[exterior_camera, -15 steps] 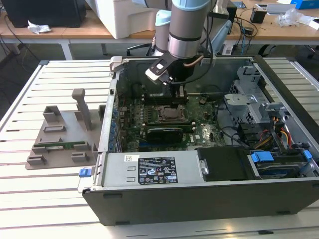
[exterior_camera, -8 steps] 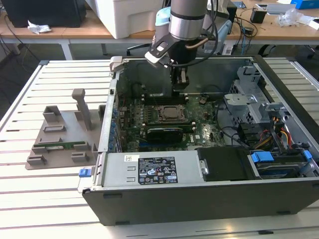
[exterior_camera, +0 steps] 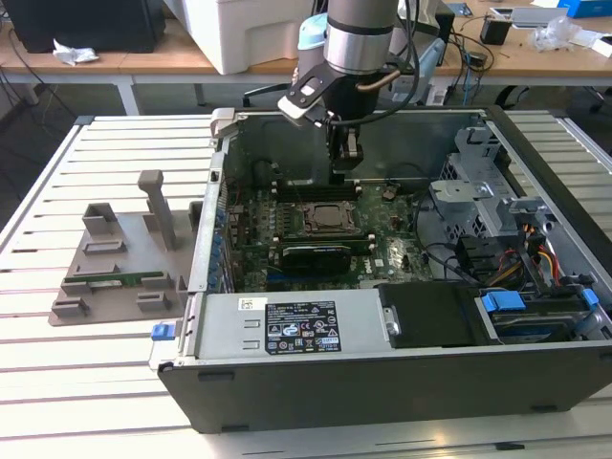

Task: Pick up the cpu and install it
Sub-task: 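Close the cpu cover, then install the first cpu locking lever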

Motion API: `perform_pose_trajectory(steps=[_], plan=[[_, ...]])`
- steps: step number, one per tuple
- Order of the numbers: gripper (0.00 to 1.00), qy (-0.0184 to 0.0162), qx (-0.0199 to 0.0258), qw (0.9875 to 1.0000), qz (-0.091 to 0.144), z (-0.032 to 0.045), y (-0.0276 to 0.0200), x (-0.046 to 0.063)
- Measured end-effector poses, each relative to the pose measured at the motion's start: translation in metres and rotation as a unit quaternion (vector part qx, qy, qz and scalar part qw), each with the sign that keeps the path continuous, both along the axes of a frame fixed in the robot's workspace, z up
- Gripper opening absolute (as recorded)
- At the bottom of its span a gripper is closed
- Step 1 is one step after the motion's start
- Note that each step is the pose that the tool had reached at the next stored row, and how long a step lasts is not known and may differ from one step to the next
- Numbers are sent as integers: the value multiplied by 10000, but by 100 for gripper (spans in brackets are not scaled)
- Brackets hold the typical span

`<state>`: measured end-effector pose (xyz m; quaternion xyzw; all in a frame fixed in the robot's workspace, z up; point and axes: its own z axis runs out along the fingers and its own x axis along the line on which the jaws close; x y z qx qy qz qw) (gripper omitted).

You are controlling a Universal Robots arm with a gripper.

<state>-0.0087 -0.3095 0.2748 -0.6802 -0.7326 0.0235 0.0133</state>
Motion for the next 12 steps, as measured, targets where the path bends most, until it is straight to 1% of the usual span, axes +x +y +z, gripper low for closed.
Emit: perform_pose_trajectory(steps=[6, 7, 10, 11, 12], plan=[[11, 0, 0, 10000, 0, 4, 0, 0], [11, 0, 0, 10000, 30, 4, 0, 0], [11, 1, -1, 9997, 259, 4, 0, 0], [11, 0, 0, 9994, 354, 4, 0, 0], [11, 0, 0, 9988, 498, 4, 0, 0]])
